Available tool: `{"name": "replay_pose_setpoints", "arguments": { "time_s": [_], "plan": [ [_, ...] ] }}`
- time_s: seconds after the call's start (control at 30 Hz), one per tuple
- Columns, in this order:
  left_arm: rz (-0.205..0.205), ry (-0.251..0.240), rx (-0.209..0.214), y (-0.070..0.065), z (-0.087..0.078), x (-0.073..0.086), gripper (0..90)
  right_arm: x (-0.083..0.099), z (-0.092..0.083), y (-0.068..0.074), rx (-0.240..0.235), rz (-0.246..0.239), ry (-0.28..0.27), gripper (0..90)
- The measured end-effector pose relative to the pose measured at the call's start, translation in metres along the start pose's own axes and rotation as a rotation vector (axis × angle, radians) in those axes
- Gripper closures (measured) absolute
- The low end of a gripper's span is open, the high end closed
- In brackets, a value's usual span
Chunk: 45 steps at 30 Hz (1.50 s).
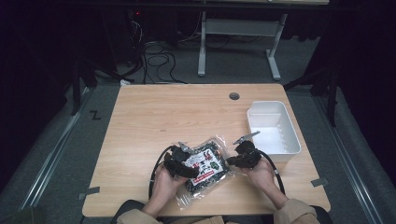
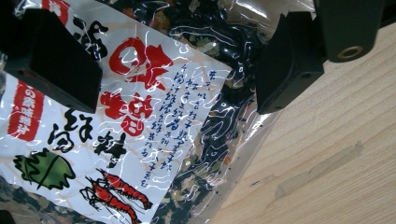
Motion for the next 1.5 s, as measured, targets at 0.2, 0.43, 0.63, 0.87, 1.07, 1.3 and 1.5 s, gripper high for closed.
{"name": "replay_pose_setpoints", "arguments": {
  "time_s": [0.2, 0.43, 0.63, 0.87, 1.07, 1.3, 1.5],
  "plan": [
    [-0.005, -0.011, 0.024, -0.002, 0.0, -0.001, 16.8, 0.0, -0.006, 0.001, 0.013, -0.031, -0.017, 87.3],
    [0.001, -0.034, 0.036, -0.005, -0.003, -0.002, 16.8, -0.002, -0.018, 0.003, 0.028, -0.062, -0.049, 87.5],
    [0.01, -0.046, 0.038, -0.006, -0.005, -0.003, 16.8, -0.006, -0.025, 0.006, 0.059, -0.1, -0.064, 87.6],
    [0.01, -0.064, 0.038, -0.007, -0.008, -0.004, 17.1, -0.014, -0.036, 0.009, 0.084, -0.129, -0.089, 88.4],
    [-0.008, -0.068, 0.043, -0.004, -0.009, -0.004, 18.2, -0.026, -0.05, 0.01, 0.107, -0.161, -0.11, 89.8],
    [-0.008, -0.061, 0.042, -0.004, -0.008, -0.003, 19.7, -0.036, -0.065, 0.01, 0.12, -0.172, -0.116, 90.0],
    [-0.019, -0.067, 0.047, -0.003, -0.009, -0.003, 20.1, -0.046, -0.079, 0.011, 0.123, -0.194, -0.145, 90.0]
  ]
}}
Point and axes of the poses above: each handheld gripper's, and its own axes: z roughly forward along the jaws, x roughly out of its underside, y roughly to its left, the point moved 5 cm from there along z, roughly forward along the jaws, and after that the axes turned 8 degrees about z, right-handed, at the moved point
